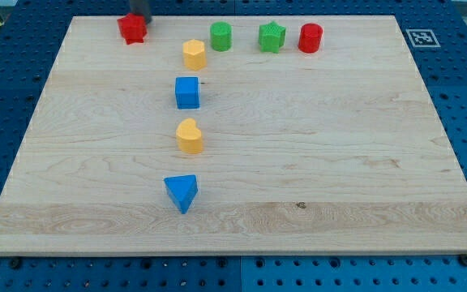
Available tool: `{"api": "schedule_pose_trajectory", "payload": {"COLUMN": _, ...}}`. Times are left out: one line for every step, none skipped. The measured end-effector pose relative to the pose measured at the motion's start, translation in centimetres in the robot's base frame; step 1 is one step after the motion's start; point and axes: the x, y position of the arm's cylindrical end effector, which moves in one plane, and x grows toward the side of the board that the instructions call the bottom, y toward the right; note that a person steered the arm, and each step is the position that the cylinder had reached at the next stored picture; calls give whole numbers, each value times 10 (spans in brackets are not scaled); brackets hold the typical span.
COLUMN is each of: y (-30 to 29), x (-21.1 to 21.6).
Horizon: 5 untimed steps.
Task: Push the red star towards yellow hexagon
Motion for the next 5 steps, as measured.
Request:
{"api": "schedule_pose_trajectory", "payload": {"y": -30, "x": 5}}
{"api": "schedule_pose_trajectory", "payload": {"y": -51, "x": 6}}
{"api": "schedule_pose_trajectory", "payload": {"y": -61, "x": 15}}
{"api": "schedule_pose_trajectory", "payload": {"y": -38, "x": 20}}
{"api": "schedule_pose_trajectory", "payload": {"y": -16, "x": 24}}
